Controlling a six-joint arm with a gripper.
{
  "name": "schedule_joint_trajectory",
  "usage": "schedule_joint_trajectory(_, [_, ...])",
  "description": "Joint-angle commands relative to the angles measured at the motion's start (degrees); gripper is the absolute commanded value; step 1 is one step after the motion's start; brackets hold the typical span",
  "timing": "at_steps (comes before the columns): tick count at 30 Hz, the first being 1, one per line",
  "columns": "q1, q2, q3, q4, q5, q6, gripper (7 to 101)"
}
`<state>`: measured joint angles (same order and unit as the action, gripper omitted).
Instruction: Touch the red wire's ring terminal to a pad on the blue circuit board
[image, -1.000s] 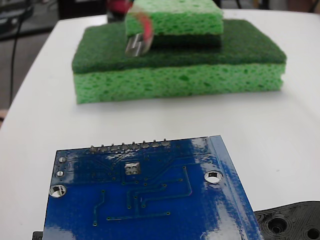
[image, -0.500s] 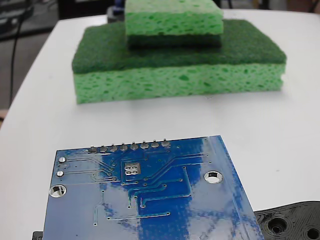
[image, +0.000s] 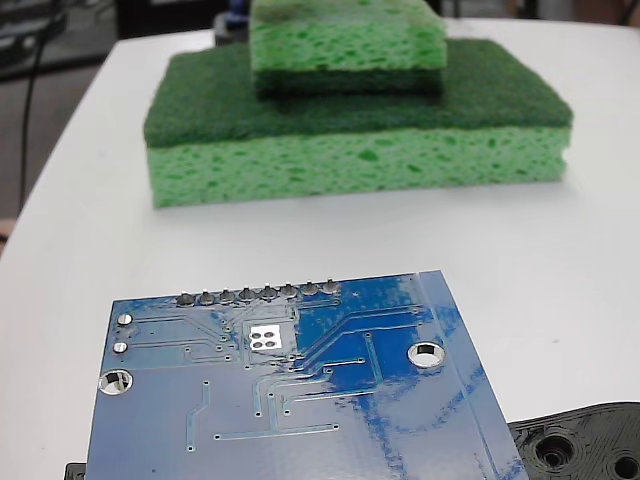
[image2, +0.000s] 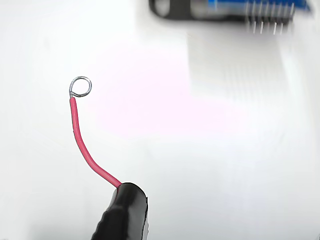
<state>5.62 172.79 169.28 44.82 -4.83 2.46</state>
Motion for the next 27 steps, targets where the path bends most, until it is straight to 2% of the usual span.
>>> schedule_joint_trajectory(1, [-0.70, 2.20, -0.18, -0.18, 1.41, 0.00, 100.3])
schedule_joint_trajectory(16, [-4.31, 2.20, 2.29, -0.62, 5.80, 0.53, 100.3])
schedule_joint_trajectory(27, [-4.48, 2.20, 2.37, -0.62, 6.15, 0.62, 100.3])
